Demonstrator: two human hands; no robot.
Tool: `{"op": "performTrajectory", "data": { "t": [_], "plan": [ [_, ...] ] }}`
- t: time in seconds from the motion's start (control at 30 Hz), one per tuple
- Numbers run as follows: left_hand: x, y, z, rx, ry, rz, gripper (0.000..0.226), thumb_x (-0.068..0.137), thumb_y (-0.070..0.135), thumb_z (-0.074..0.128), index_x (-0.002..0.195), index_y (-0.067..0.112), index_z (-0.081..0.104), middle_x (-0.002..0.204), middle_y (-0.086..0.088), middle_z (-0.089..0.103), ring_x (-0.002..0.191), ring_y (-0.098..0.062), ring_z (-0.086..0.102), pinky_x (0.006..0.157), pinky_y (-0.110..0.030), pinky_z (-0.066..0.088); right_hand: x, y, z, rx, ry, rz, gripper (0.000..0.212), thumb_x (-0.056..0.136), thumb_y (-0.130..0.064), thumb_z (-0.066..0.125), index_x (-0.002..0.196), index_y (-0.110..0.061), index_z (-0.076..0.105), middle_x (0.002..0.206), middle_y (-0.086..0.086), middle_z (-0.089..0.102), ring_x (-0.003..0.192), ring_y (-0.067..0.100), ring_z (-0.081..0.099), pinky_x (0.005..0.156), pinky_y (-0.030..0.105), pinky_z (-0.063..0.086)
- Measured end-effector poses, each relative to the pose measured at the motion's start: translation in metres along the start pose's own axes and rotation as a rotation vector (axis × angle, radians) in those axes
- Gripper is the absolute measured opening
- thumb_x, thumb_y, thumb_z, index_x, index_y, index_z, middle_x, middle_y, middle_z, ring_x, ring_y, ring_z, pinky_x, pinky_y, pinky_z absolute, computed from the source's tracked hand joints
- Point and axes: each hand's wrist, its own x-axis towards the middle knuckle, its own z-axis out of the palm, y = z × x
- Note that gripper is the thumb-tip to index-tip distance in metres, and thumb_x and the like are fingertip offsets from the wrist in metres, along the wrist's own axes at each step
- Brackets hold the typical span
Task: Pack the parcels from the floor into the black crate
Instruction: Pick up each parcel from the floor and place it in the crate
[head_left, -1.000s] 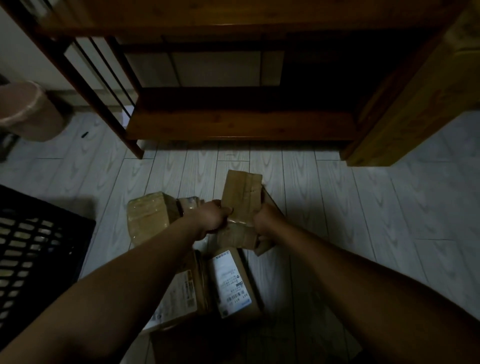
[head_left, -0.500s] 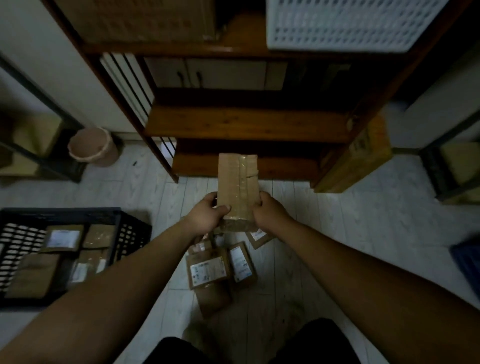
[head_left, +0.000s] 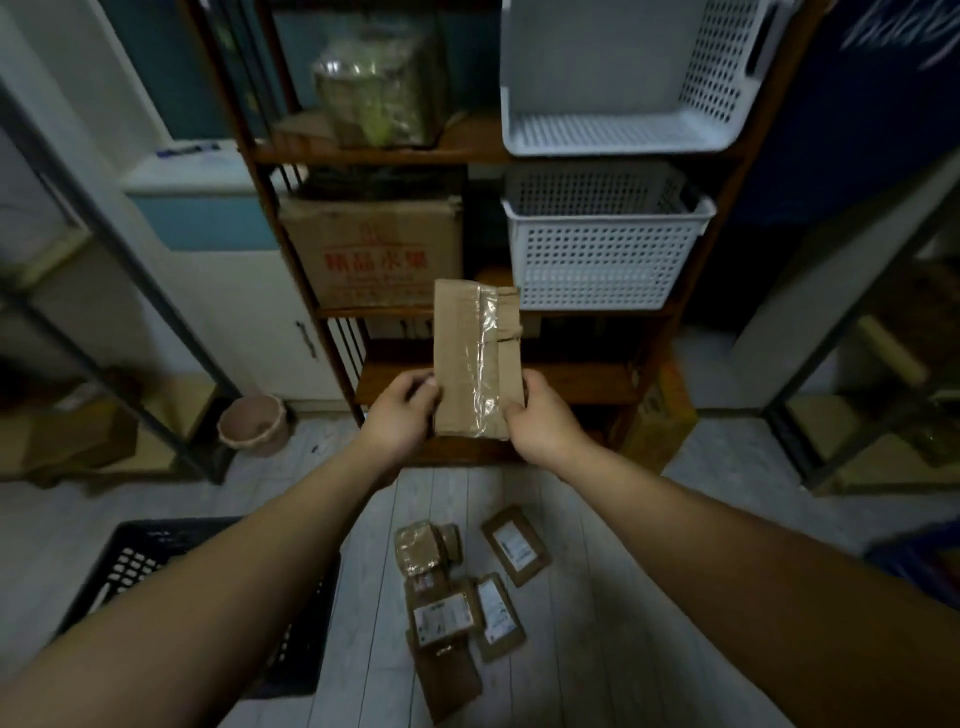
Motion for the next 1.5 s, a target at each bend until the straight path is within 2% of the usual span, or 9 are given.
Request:
{"op": "performTrajectory", "data": {
  "t": [0.1, 0.23, 0.37, 0.53, 0.7, 0.93, 1.07, 1.33, 1.5],
  "plan": [
    [-0.024, 0.029, -0.007, 0.006, 0.023, 0.032, 0.027, 0.097, 0.034, 0.042, 0.122, 0.029, 0.051, 0.118, -0.002, 0.06, 0.105, -0.02, 0.06, 0.089, -0.044, 0.052, -0.029, -0.018, -0.019, 0.021, 0.008, -0.095, 0.048, 0.097, -0.017, 0.046, 0.143, -0.026, 0.033, 0.132, -0.002, 0.054, 0.113, 0.016, 0.054, 0.078, 0.021, 0.041],
    [-0.062, 0.059, -0.006, -0.042, -0.07, -0.019, 0.058, 0.088, 0.052, 0.051, 0.14, 0.034, 0.031, 0.117, 0.005, 0.054, 0.098, -0.013, 0.059, 0.081, -0.036, 0.051, -0.068, -0.035, -0.046, 0.046, 0.011, -0.161, 0.067, 0.099, -0.015, 0.04, 0.149, -0.042, 0.004, 0.142, -0.004, 0.043, 0.096, 0.005, 0.046, 0.067, 0.011, 0.035],
    [-0.1, 0.072, -0.007, -0.094, -0.101, -0.116, 0.084, 0.076, 0.059, 0.064, 0.143, 0.029, 0.023, 0.128, -0.002, 0.051, 0.097, -0.017, 0.058, 0.076, -0.036, 0.052, -0.1, -0.05, -0.064, 0.17, 0.007, -0.177, 0.053, 0.101, -0.018, 0.039, 0.148, -0.036, 0.023, 0.15, -0.001, 0.035, 0.119, 0.009, 0.043, 0.082, 0.014, 0.036],
    [-0.134, 0.087, -0.016, 0.006, 0.061, -0.007, 0.054, 0.076, 0.043, 0.071, 0.119, 0.019, 0.048, 0.099, 0.002, 0.062, 0.089, -0.018, 0.064, 0.069, -0.032, 0.054, -0.131, -0.071, -0.061, 0.097, -0.016, -0.141, 0.076, 0.083, -0.062, 0.055, 0.147, -0.036, 0.025, 0.151, 0.001, 0.027, 0.132, 0.028, 0.037, 0.103, 0.042, 0.034],
    [-0.153, 0.094, -0.056, -0.022, 0.109, 0.067, 0.057, 0.079, 0.028, 0.072, 0.128, 0.017, 0.044, 0.098, 0.003, 0.061, 0.089, -0.017, 0.063, 0.072, -0.033, 0.054, -0.148, -0.095, -0.041, 0.103, -0.085, -0.204, 0.088, 0.073, -0.06, 0.068, 0.145, -0.035, 0.024, 0.147, 0.003, 0.037, 0.128, 0.027, 0.043, 0.106, 0.046, 0.038],
    [-0.186, 0.064, -0.179, -0.107, 0.101, 0.036, 0.064, 0.083, 0.03, 0.067, 0.138, 0.032, 0.033, 0.108, -0.001, 0.059, 0.093, -0.021, 0.063, 0.068, -0.036, 0.053, -0.162, -0.146, 0.055, 0.242, -0.25, -0.221, 0.069, 0.063, -0.055, 0.064, 0.129, -0.04, 0.047, 0.099, -0.021, 0.061, 0.079, 0.002, 0.061, 0.064, 0.022, 0.047],
    [-0.199, 0.021, -0.262, -0.194, -0.01, -0.107, 0.054, 0.082, 0.042, 0.062, 0.131, 0.039, 0.037, 0.118, -0.004, 0.06, 0.104, -0.031, 0.06, 0.081, -0.049, 0.053, -0.168, -0.169, 0.154, 0.354, -0.426, -0.161, 0.052, 0.061, -0.052, 0.06, 0.113, -0.049, 0.055, 0.116, -0.002, 0.066, 0.103, 0.022, 0.064, 0.089, 0.044, 0.051],
    [-0.195, -0.049, -0.395, -0.349, -0.018, -0.136, 0.033, 0.084, 0.028, 0.063, 0.113, 0.04, 0.052, 0.098, -0.001, 0.071, 0.082, -0.024, 0.072, 0.063, -0.04, 0.057, -0.167, -0.197, 0.296, 0.277, -0.439, -0.045, 0.036, 0.095, -0.043, 0.034, 0.116, -0.024, 0.055, 0.108, 0.008, 0.065, 0.101, 0.023, 0.059, 0.084, 0.037, 0.048],
    [-0.156, -0.077, -0.433, -0.258, -0.018, -0.134, 0.05, 0.081, 0.027, 0.066, 0.127, 0.038, 0.048, 0.114, -0.005, 0.067, 0.103, -0.031, 0.064, 0.083, -0.051, 0.054, -0.133, -0.208, 0.346, 0.227, -0.334, -0.208, 0.052, 0.09, -0.033, 0.056, 0.138, -0.038, 0.036, 0.1, -0.024, 0.055, 0.096, 0.005, 0.056, 0.074, 0.022, 0.045]
  ]
}}
